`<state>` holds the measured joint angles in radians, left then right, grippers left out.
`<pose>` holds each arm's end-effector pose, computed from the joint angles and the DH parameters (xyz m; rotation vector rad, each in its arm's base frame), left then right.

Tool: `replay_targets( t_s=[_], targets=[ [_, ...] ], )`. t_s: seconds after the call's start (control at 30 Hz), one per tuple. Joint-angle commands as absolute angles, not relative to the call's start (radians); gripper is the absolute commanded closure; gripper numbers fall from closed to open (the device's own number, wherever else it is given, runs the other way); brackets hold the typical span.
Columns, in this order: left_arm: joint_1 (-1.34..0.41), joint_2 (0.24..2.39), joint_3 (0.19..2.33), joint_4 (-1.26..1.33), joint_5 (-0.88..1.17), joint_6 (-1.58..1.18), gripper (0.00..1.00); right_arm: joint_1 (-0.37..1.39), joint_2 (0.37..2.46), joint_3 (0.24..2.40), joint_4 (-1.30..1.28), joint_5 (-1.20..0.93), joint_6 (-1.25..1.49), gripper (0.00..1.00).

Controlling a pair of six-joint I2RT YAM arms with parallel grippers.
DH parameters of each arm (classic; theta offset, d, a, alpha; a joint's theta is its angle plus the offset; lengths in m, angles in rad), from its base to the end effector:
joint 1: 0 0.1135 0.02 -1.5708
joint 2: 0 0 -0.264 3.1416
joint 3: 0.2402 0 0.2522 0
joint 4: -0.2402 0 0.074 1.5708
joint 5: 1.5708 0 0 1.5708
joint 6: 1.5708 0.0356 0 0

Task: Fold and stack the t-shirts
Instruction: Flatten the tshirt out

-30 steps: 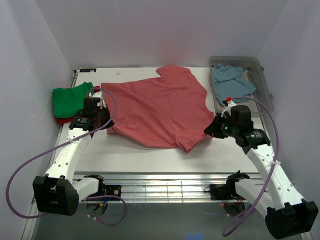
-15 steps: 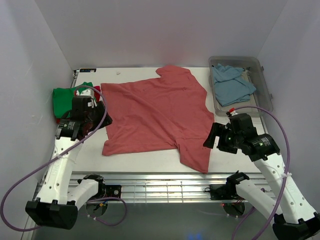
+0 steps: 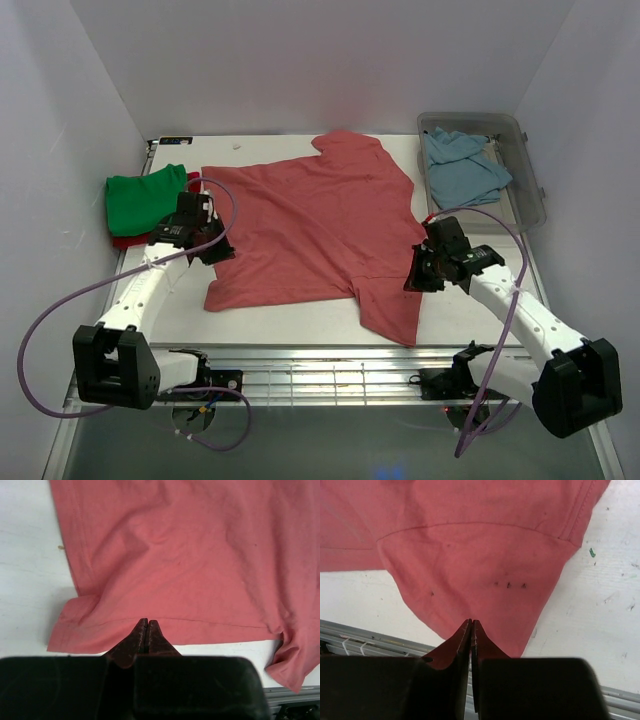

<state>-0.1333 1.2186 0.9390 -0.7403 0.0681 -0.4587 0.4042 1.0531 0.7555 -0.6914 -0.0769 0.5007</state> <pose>0.2358 -0.0341 0.2580 -0.3992 2.5874 -0.3011 0.1840 0.0817 0.2370 0.0962 2.6161 0.4332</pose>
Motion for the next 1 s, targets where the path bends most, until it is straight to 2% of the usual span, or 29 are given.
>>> replay_targets(
  t_s=[0.0,0.3,0.53,0.7,0.97],
  targets=[
    [-0.146,1.218,0.963,-0.649,0.133,-0.475,1.00,0.408,1.106,0.750,-0.557,-0.063,0.459,0.92],
    [-0.196,1.431,0.946,-0.560,0.158,-0.495,1.00,0.407,1.259,0.704,-0.502,-0.091,0.459,0.92],
    [-0.229,1.609,0.971,-0.659,0.069,-0.473,1.00,0.407,1.341,0.670,-0.541,-0.058,0.483,0.92],
    [-0.229,1.591,0.942,-0.744,-0.093,-0.482,1.00,0.407,1.374,0.673,-0.598,0.037,0.489,0.92],
    [-0.227,1.508,0.948,-0.850,-0.190,-0.485,1.00,0.403,1.428,0.667,-0.638,0.121,0.485,0.92]
  ],
)
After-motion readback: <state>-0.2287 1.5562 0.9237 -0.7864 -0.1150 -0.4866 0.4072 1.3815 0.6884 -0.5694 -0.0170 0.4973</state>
